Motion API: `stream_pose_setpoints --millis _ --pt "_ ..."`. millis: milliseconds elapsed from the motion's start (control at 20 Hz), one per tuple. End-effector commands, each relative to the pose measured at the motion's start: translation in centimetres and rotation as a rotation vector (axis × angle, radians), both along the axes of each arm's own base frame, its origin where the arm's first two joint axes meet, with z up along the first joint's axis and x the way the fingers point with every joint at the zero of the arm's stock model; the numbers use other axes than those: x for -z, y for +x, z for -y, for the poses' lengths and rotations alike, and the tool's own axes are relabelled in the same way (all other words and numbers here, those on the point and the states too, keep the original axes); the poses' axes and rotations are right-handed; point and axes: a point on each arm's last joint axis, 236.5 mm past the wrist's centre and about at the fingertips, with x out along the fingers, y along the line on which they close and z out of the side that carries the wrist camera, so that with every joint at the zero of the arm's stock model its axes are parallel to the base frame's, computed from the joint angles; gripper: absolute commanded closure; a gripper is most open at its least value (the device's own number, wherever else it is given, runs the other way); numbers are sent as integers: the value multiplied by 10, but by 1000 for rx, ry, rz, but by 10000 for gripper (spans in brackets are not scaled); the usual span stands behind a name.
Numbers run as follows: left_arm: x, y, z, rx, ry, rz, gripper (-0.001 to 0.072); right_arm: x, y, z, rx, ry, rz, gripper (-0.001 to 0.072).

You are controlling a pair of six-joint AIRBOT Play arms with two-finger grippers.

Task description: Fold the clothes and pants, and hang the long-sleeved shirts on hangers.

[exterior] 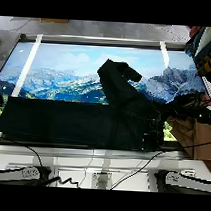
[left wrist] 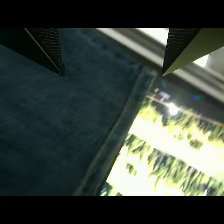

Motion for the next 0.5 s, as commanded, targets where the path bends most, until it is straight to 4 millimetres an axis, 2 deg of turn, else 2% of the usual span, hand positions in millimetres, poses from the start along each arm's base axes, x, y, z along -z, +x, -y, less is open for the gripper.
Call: stream_pose_setpoints --millis 0,100,150,300,450 --pt "-2 26 23 82 14 31 13 -6 16 -7 -44 -26 64 359" --pt "-4 42 40 136 21 46 13 -14 26 -10 -68 -58 101 610" --pt "-4 50 49 164 23 53 13 -20 32 -10 -73 -76 123 681" --pt "-6 69 77 241 28 70 13 -44 52 -10 -127 -133 203 680" --pt "-8 87 111 304 6 104 14 -78 73 -6 -192 -215 313 680"
